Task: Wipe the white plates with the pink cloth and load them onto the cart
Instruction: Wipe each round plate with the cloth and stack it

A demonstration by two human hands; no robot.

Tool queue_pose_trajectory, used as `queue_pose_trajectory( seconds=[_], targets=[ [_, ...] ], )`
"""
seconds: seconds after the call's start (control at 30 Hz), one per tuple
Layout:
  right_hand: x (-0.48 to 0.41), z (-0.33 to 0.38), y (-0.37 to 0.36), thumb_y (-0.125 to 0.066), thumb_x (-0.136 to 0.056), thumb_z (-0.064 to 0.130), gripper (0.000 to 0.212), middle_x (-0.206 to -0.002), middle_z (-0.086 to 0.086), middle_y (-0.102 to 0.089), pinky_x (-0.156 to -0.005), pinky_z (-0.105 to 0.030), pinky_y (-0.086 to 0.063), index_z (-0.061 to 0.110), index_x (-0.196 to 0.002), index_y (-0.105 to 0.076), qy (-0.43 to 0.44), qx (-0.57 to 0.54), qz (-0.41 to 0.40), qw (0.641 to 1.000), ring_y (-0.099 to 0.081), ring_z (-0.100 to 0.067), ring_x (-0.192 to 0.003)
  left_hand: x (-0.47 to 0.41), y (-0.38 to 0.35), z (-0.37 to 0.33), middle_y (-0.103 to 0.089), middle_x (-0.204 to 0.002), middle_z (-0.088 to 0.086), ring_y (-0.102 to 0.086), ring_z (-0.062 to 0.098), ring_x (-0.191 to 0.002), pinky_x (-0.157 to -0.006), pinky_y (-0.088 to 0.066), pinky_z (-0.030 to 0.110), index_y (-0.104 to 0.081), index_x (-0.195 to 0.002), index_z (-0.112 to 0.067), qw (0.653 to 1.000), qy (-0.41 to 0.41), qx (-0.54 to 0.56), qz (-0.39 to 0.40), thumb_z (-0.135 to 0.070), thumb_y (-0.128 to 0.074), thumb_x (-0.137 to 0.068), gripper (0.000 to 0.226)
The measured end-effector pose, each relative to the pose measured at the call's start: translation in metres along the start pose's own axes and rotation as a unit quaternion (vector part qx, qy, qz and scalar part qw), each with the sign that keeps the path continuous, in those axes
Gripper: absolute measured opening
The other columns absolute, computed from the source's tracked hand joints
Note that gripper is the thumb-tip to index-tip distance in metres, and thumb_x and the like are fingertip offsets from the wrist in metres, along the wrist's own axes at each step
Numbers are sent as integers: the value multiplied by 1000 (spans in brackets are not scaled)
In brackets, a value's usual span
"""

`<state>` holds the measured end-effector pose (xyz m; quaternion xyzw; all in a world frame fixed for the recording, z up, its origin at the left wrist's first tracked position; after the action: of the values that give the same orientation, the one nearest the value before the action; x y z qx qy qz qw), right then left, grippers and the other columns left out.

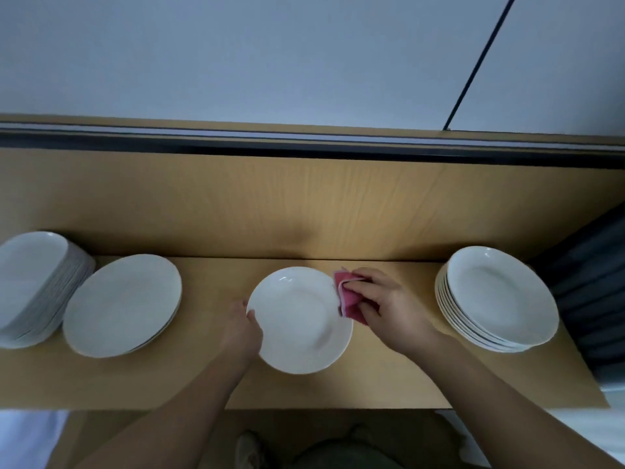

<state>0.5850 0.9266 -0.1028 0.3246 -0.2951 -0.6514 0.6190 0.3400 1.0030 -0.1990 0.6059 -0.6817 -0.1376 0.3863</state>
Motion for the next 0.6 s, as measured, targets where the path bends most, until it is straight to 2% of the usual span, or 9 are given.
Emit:
queue_pose_trajectory(
  seconds=[0.07,0.1,0.17,0.23,0.3,0.37,0.5,0.57,0.6],
  targets=[
    [-5,7,-13,-59,-89,0,39,-139,0,-49,-97,-3,-27,17,-123,-65,-2,8,12,1000,-45,-8,-124,-7,8,10,-52,-124,10,-43,13,-94,-83,-43,32,-42,-131,-9,1000,7,-14,12,-22,-40,-102,32],
    [-7,10,-19,-58,-89,-1,40,-139,0,-49,-98,-1,-27,17,-123,-65,-1,3,15,1000,-42,-4,-124,-9,12,13,-52,-125,10,-44,13,-94,-85,-44,32,-42,-131,-10,1000,13,-21,19,-23,-40,-102,32],
    [-11,15,-30,-56,-88,-3,41,-138,0,-49,-103,-11,-36,15,-123,-65,-2,-19,22,1000,-39,3,-123,-14,17,17,-52,-127,10,-47,17,-95,-82,-40,28,-42,-132,-9,999,22,-29,24,-22,-38,-103,32],
    [-15,17,-43,-55,-88,-3,42,-139,-1,-48,-103,-26,-43,16,-124,-65,-9,-22,37,999,-44,-6,-125,-18,18,21,-52,-124,10,-47,17,-93,-78,-36,25,-42,-129,-9,999,27,-27,27,-20,-38,-103,29],
    [-21,16,-56,-53,-88,-2,43,-140,-1,-47,-103,-27,-42,17,-126,-63,-15,1,61,998,-47,-15,-125,-23,16,25,-51,-117,8,-42,12,-91,-73,-36,21,-42,-121,-13,998,22,-38,39,-21,-39,-103,20],
    [-28,16,-72,-52,-88,0,42,-141,0,-47,-101,-25,-40,17,-125,-64,-13,13,90,996,-48,-17,-124,-26,15,28,-51,-119,8,-42,11,-91,-71,-35,20,-41,-117,-15,997,20,-53,55,-23,-38,-103,16],
    [-52,19,-101,-51,-91,3,35,-140,0,-49,-101,-25,-40,14,-122,-65,6,22,131,991,-47,-18,-125,-32,19,34,-54,-123,8,-53,20,-104,-93,-46,34,-43,-129,-11,992,-13,-93,79,-27,-43,-101,33],
    [-66,18,-116,-50,-94,5,37,-149,-1,-40,-103,-19,-34,14,-129,-60,22,47,146,988,-40,-19,-132,-36,23,38,-58,-119,7,-56,19,-100,-95,-50,40,-45,-127,-14,987,-38,-121,94,-30,-45,-99,32],
    [-71,16,-125,-49,-94,6,42,-154,-1,-32,-107,-22,-32,16,-134,-55,31,73,155,985,-33,-22,-137,-38,27,39,-59,-118,5,-56,18,-98,-94,-50,41,-45,-126,-15,983,-54,-142,103,-32,-46,-99,32]
  ],
)
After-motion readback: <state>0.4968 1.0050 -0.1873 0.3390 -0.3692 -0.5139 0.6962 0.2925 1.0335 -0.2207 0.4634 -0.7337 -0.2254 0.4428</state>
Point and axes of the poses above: each hand's wrist, its own x-axis away from the middle knuckle, its own y-axis out of the back of the hand, z = x × y, the point moved 5 cm from there along -x, towards the middle knuckle
